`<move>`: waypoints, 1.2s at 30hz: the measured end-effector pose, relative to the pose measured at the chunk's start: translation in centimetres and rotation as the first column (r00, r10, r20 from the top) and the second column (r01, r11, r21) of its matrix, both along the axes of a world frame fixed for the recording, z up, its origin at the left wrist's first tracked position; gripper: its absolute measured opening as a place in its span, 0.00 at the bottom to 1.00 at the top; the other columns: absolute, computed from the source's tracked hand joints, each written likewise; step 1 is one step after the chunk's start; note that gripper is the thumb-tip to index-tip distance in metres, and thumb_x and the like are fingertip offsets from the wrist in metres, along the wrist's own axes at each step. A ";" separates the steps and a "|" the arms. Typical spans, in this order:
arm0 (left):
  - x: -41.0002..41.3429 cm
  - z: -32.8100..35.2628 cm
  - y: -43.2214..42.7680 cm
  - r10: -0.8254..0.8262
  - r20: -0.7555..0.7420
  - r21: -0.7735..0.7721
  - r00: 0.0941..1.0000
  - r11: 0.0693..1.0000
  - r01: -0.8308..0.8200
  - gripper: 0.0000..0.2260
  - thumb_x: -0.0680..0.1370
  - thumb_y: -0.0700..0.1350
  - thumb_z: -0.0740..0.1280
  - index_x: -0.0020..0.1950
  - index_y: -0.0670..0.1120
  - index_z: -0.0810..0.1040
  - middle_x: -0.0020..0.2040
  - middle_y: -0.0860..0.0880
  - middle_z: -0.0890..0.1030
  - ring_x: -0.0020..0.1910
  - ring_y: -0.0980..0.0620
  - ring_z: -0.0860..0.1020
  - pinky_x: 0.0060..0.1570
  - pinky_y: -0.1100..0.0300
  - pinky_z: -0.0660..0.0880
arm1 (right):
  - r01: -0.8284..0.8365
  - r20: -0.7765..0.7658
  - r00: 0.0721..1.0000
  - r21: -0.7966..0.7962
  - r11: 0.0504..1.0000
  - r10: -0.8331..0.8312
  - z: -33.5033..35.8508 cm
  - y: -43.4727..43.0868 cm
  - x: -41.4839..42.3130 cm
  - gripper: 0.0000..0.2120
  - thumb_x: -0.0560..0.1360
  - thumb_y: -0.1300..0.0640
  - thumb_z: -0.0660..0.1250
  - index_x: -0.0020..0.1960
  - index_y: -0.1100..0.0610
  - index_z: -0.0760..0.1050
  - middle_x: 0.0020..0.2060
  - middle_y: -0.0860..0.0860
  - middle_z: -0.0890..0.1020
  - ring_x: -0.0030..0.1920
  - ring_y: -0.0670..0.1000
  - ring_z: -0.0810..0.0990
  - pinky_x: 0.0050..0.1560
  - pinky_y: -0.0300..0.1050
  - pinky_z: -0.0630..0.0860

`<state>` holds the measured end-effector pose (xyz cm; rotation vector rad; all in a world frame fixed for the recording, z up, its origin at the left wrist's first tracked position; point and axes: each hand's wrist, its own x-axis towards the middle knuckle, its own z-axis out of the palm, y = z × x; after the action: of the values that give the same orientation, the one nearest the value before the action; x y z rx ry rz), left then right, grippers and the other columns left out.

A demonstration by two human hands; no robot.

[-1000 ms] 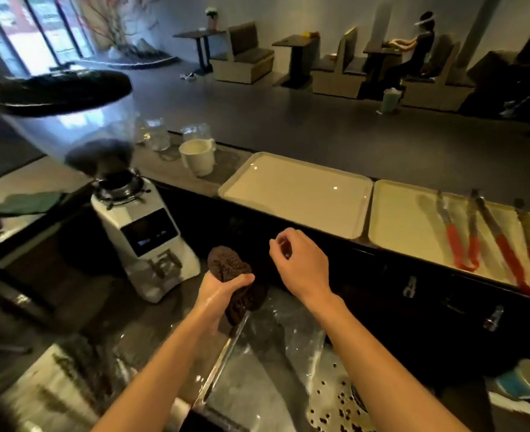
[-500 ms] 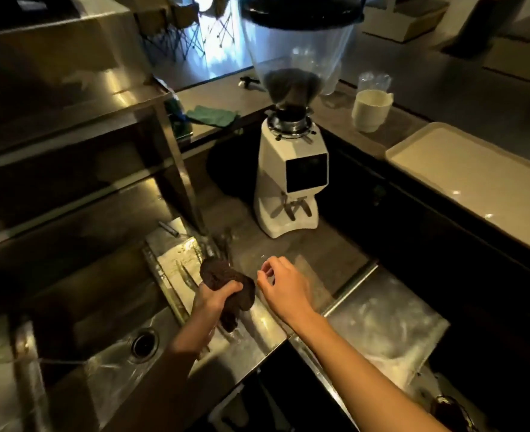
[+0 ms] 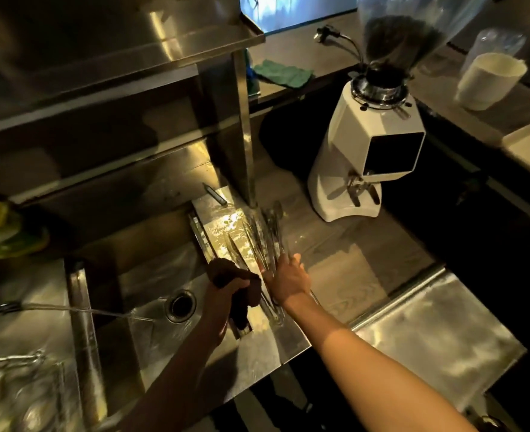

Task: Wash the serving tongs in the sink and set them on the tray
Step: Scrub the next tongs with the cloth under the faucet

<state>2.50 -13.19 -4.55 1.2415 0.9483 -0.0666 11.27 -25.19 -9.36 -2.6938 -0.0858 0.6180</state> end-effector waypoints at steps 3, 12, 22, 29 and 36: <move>0.1 -0.6 0.8 -0.014 0.007 -0.007 1.000 1.000 0.014 0.14 0.66 0.42 0.76 0.50 0.42 0.82 0.46 0.41 0.85 0.48 0.39 0.83 0.53 0.44 0.79 | 0.037 0.042 0.998 0.002 0.999 -0.037 -0.5 0.6 0.5 0.26 0.78 0.40 0.64 0.68 0.55 0.68 0.64 0.56 0.73 0.65 0.58 0.74 0.61 0.51 0.73; -0.4 -0.9 3.9 0.004 0.075 -0.106 0.997 0.994 0.004 0.11 0.70 0.40 0.72 0.51 0.37 0.79 0.42 0.40 0.82 0.38 0.44 0.81 0.36 0.56 0.78 | 0.061 0.114 0.989 0.232 0.971 -0.089 1.5 -0.4 0.0 0.07 0.84 0.52 0.53 0.59 0.49 0.67 0.52 0.53 0.71 0.50 0.58 0.77 0.50 0.51 0.74; -0.4 -1.2 10.2 0.171 -0.108 -0.243 0.979 0.951 -0.193 0.05 0.76 0.35 0.67 0.50 0.35 0.78 0.40 0.42 0.80 0.38 0.44 0.79 0.35 0.58 0.77 | -0.020 -0.001 1.000 0.536 0.844 0.025 2.3 3.0 -4.2 0.13 0.82 0.42 0.58 0.51 0.50 0.75 0.48 0.48 0.80 0.51 0.50 0.80 0.54 0.47 0.74; -4.8 -1.6 17.0 0.213 0.098 -0.291 0.972 0.940 -0.177 0.12 0.65 0.47 0.73 0.40 0.39 0.83 0.34 0.44 0.83 0.33 0.46 0.80 0.35 0.57 0.72 | -0.046 -0.236 0.938 0.642 0.766 0.254 2.7 9.6 -5.7 0.08 0.83 0.53 0.62 0.53 0.55 0.77 0.45 0.48 0.80 0.45 0.39 0.77 0.50 0.39 0.72; -9.0 -2.6 23.6 0.430 0.206 -0.548 0.879 0.795 -0.261 0.12 0.73 0.39 0.63 0.50 0.39 0.84 0.48 0.39 0.83 0.46 0.44 0.81 0.51 0.49 0.74 | -0.315 -0.139 0.903 0.429 0.847 0.406 1.7 16.7 -9.0 0.25 0.83 0.39 0.51 0.35 0.48 0.74 0.34 0.50 0.75 0.38 0.50 0.76 0.45 0.52 0.73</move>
<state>-6.46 10.45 -7.15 0.5463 0.7899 0.1713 2.23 -8.46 -7.61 -2.2055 -0.6081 0.9049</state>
